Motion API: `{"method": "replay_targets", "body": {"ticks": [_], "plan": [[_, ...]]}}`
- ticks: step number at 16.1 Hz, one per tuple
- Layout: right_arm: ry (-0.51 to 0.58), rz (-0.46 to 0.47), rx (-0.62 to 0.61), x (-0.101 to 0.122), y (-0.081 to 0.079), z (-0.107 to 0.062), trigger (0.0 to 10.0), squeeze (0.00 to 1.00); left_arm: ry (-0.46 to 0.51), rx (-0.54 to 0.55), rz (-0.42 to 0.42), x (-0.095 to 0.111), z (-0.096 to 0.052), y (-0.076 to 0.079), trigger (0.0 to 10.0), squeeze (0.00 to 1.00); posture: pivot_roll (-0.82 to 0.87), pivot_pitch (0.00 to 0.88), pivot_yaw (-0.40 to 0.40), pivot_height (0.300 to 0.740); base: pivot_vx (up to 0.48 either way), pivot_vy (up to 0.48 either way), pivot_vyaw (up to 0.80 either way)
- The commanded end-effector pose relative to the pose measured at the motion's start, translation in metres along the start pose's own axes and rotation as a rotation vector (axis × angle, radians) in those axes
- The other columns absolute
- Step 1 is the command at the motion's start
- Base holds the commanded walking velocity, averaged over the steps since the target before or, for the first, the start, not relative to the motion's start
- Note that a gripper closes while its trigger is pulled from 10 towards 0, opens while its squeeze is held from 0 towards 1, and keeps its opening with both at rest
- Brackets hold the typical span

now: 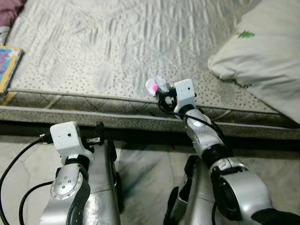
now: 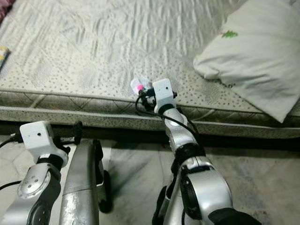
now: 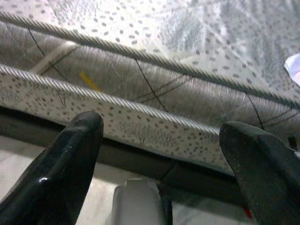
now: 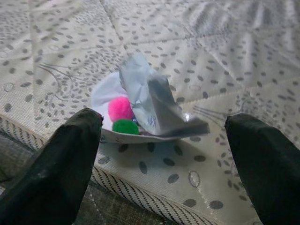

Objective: Clean up the room

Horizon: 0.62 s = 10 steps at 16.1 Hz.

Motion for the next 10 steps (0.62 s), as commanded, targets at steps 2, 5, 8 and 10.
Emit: {"method": "replay_targets", "body": {"ticks": [2, 5, 8, 10], "plan": [[0.006, 0.020, -0.023, 0.002, -0.004, 0.004, 10.0, 0.00, -0.027, -0.001, 0.003, -0.003, -0.009, -0.002, 10.0, 0.00, 0.21, 0.349, -0.060, 0.525, 0.000, 0.000, 0.00], [0.030, 0.069, -0.034, 0.010, -0.019, 0.011, 0.0, 0.00, -0.048, 0.004, 0.005, -0.004, -0.013, -0.004, 10.0, 0.00, 0.22, 0.361, -0.056, 0.525, 0.000, 0.000, 0.00], [0.034, 0.081, -0.024, 0.011, -0.028, 0.013, 0.0, 0.00, -0.052, 0.011, 0.007, -0.003, -0.014, -0.006, 10.0, 0.00, 0.23, 0.358, -0.058, 0.525, 0.000, 0.000, 0.00], [0.034, 0.080, -0.018, 0.010, -0.032, 0.013, 0.0, 0.00, -0.063, 0.023, 0.004, -0.006, -0.014, -0.008, 10.0, 0.00, 0.23, 0.347, -0.062, 0.525, 0.000, 0.000, 0.00]]}}
Point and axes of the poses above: a point about 5 cm out from each wrist's last joint towards the gripper, its own z axis pointing out of the wrist towards the gripper, its own x axis along the axis of the wrist's last joint, y = z × x, the point moved 4 cm from there along z, pointing out of the wrist towards the gripper, and after that the axes turned 7 degrees about z, right-handed, at the moved point
